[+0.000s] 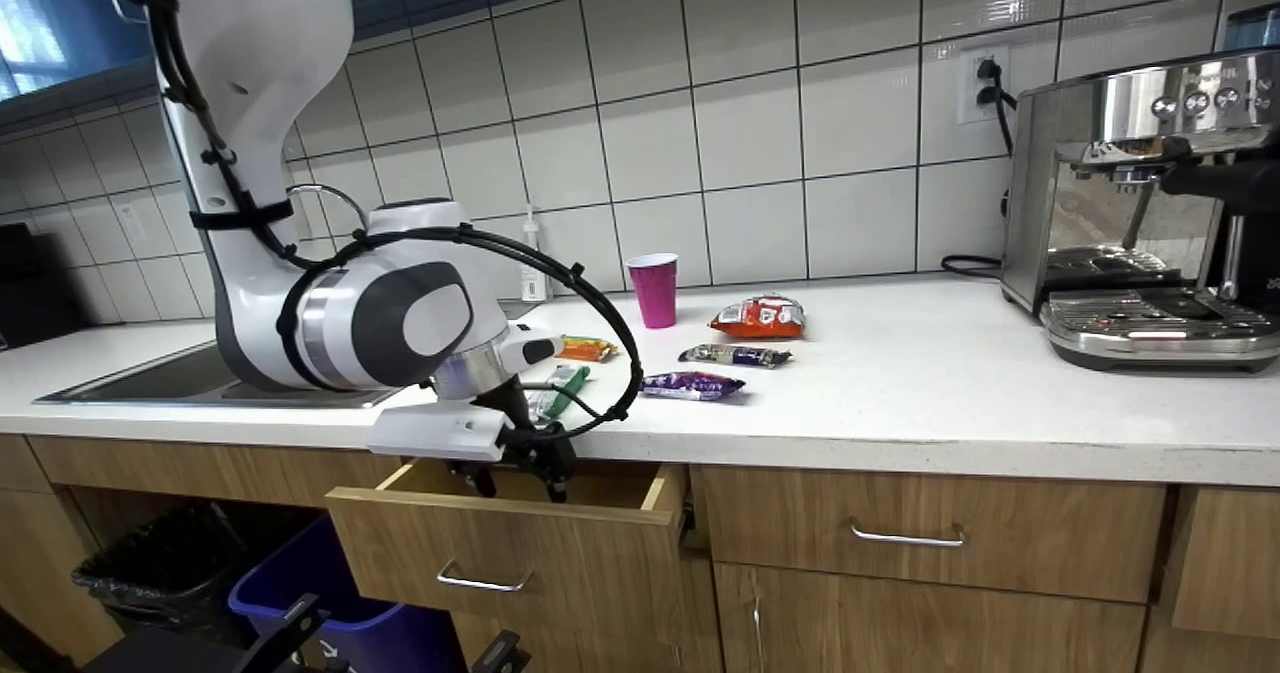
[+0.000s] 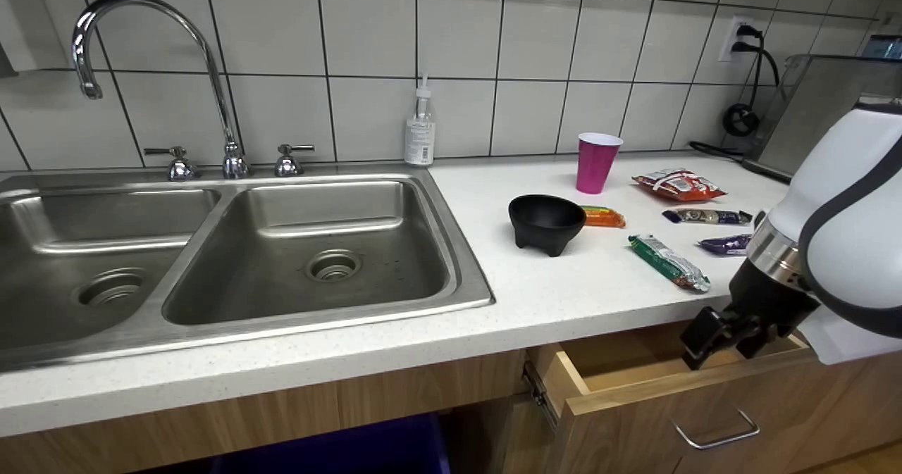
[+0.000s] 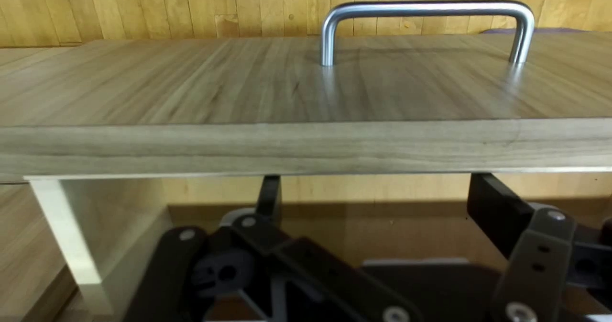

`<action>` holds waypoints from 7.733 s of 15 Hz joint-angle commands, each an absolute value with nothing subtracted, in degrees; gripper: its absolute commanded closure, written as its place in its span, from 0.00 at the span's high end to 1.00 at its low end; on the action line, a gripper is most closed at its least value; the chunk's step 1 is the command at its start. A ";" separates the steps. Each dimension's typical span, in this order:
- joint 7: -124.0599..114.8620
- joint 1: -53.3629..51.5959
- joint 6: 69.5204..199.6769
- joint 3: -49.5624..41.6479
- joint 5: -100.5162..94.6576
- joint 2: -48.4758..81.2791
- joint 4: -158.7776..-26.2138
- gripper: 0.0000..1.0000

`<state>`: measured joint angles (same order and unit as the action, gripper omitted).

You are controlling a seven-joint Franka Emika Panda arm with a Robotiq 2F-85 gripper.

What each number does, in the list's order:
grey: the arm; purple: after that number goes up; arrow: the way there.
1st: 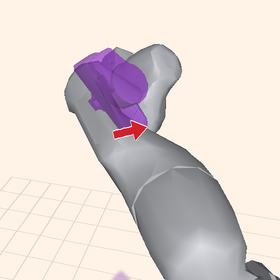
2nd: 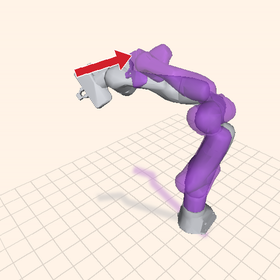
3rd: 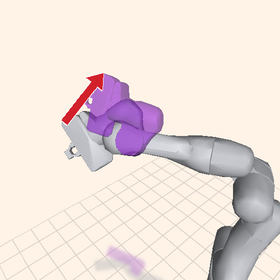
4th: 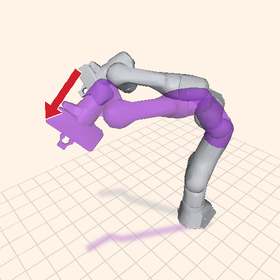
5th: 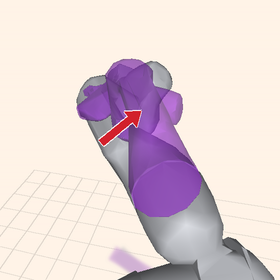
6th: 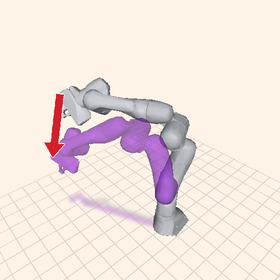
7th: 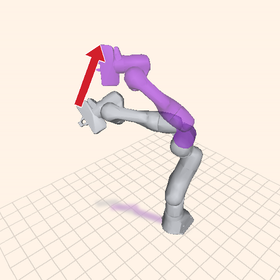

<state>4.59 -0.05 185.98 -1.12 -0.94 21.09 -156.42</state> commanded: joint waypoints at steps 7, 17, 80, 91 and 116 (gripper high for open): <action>3.82 -2.96 185.21 -3.88 -0.87 21.11 -159.04 1.00; 3.67 -4.52 184.82 -4.83 -0.79 22.29 -158.85 1.00; 5.56 -2.31 175.22 -3.19 -3.91 25.03 -159.11 1.00; 4.45 -0.78 177.31 -0.19 -2.82 21.70 -159.72 1.00; 12.60 3.21 158.27 7.35 9.78 -7.27 -159.74 1.00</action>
<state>10.42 5.52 165.66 10.57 8.33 0.71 -158.73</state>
